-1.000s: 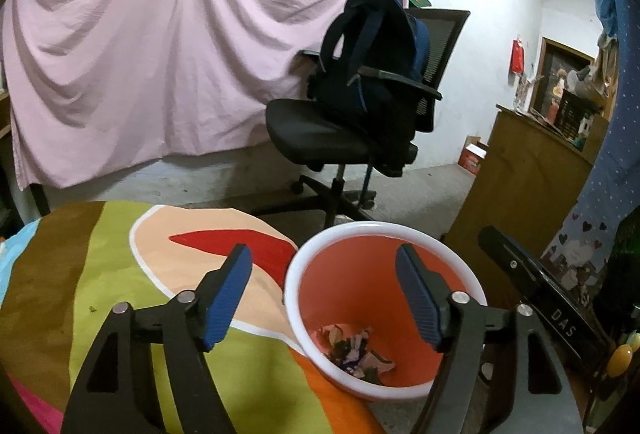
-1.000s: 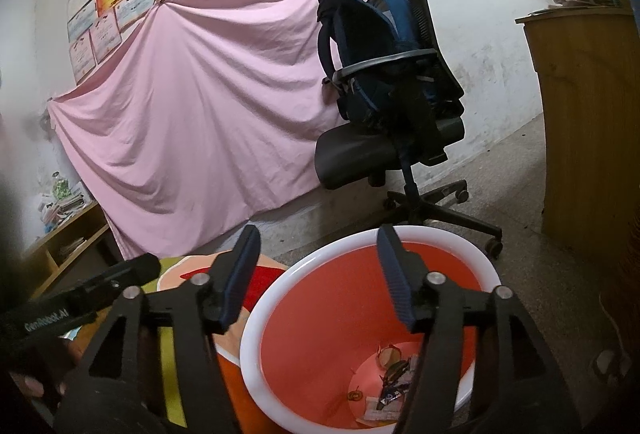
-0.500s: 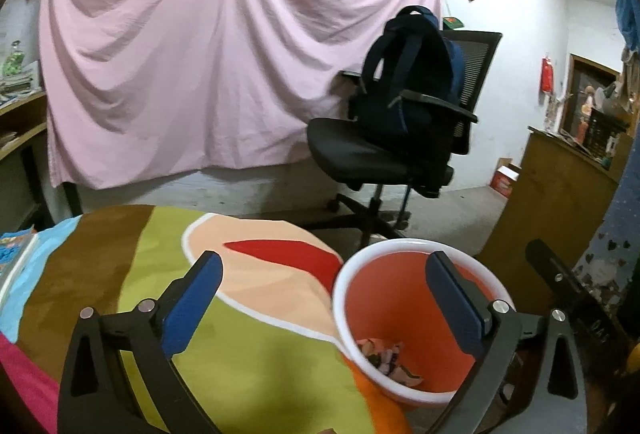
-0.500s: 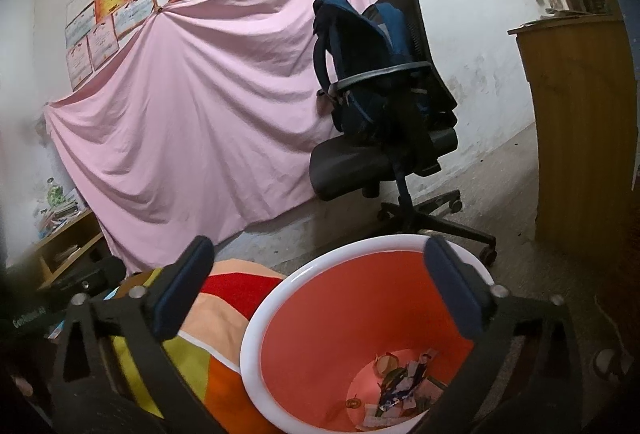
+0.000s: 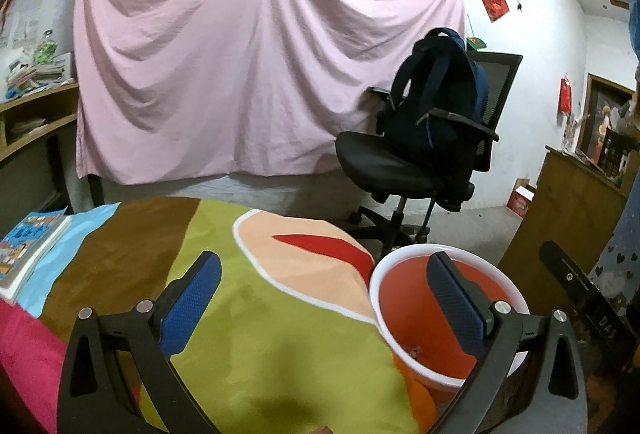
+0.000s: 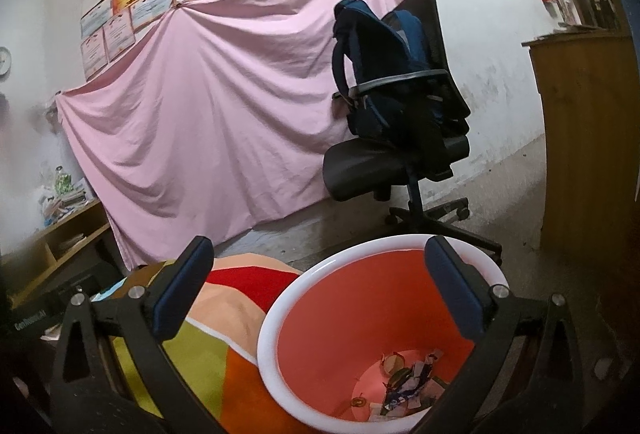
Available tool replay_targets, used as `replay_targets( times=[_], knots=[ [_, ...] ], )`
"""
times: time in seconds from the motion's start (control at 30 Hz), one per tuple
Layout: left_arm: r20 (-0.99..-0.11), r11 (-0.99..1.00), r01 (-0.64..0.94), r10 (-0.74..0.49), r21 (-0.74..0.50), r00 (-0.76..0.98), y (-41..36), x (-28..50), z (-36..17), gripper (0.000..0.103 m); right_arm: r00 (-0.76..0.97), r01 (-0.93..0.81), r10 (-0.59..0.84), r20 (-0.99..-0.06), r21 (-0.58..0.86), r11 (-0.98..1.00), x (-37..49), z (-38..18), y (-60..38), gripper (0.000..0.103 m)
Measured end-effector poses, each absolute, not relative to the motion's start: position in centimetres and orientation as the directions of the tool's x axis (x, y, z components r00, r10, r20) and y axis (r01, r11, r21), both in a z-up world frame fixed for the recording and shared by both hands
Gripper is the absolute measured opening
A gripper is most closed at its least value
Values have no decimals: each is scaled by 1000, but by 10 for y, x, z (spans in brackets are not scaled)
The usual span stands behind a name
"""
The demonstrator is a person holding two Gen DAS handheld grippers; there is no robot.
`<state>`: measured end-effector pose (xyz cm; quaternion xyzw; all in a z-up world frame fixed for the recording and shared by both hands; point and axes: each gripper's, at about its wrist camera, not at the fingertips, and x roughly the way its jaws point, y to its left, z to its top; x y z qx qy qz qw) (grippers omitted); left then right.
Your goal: Collect trash
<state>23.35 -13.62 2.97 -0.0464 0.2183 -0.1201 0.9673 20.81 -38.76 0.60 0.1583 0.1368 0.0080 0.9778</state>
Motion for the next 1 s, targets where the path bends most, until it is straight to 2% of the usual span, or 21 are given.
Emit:
replay_targets(
  times=[0.43, 0.77, 1.0],
  knots=[
    [-367, 976, 150, -199, -158, 909, -92, 186, 36, 101, 968, -11, 74, -238, 256, 967, 177, 16, -351, 103],
    [-328, 980, 108, -160, -169, 931, -54, 139, 39, 101, 979, -59, 91, -182, 178, 982, 122, 34, -309, 103],
    [-296, 983, 85, -132, -165, 946, -33, 105, 42, 101, 980, -61, 90, -177, 164, 985, 87, 39, -288, 103]
  ],
)
